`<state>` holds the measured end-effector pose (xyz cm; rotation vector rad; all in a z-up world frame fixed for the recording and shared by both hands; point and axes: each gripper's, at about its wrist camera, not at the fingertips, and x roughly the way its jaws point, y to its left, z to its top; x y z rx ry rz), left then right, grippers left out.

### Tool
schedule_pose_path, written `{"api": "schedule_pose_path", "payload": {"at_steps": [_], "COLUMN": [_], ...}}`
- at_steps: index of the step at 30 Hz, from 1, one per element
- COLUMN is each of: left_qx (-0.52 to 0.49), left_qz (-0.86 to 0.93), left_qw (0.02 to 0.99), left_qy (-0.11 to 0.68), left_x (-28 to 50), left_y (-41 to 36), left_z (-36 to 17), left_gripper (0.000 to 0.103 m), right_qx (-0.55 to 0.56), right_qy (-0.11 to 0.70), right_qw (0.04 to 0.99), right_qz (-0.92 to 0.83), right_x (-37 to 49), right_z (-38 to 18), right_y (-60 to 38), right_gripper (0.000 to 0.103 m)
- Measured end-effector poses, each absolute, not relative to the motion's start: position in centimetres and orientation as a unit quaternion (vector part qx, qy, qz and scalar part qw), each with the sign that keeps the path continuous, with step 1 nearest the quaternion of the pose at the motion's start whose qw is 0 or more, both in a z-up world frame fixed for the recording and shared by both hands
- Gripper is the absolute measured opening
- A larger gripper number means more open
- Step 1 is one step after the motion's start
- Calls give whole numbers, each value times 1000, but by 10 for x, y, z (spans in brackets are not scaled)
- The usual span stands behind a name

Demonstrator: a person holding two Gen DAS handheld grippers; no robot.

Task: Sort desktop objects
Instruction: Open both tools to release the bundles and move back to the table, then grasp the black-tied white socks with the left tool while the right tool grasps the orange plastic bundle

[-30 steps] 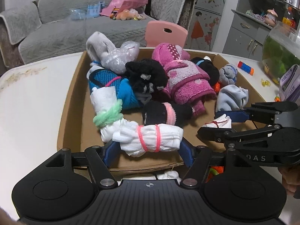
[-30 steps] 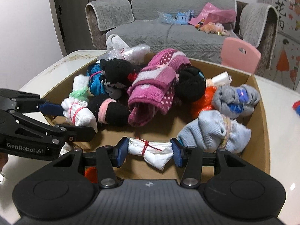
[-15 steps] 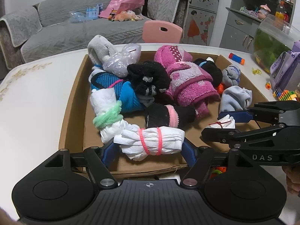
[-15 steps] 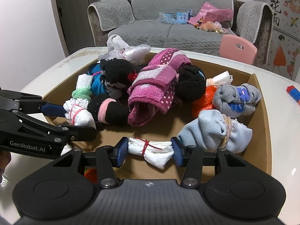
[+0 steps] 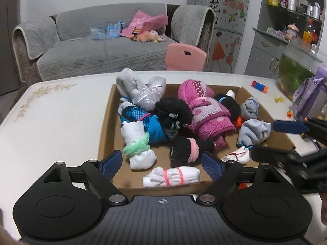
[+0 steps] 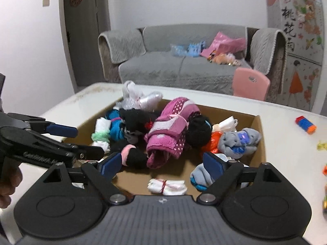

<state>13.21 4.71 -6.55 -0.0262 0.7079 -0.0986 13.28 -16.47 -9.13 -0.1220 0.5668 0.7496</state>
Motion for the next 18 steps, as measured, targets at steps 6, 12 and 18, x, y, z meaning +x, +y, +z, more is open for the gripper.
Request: {"api": "schedule_pose_path", "payload": {"at_steps": [6,12,18], "left_qx": [-22,-9,-21], "left_qz": [-34,-29,-39], "left_qw": [939,932,923], "left_qy": [343,361,382], "left_x": [92,83,95], "left_y": [52,42,39], "left_z": [-74,-92,-105], "left_gripper": [90,90,90], "right_qx": [-47,-37,-58], "right_qy": [246,273,272], "right_qw": [897,890,890], "right_qz": [365,363,361], "right_x": [80,61,49], "right_z": [-93,-119,-135], "right_y": [-181,-170,-151], "right_gripper": [87,88,88]}}
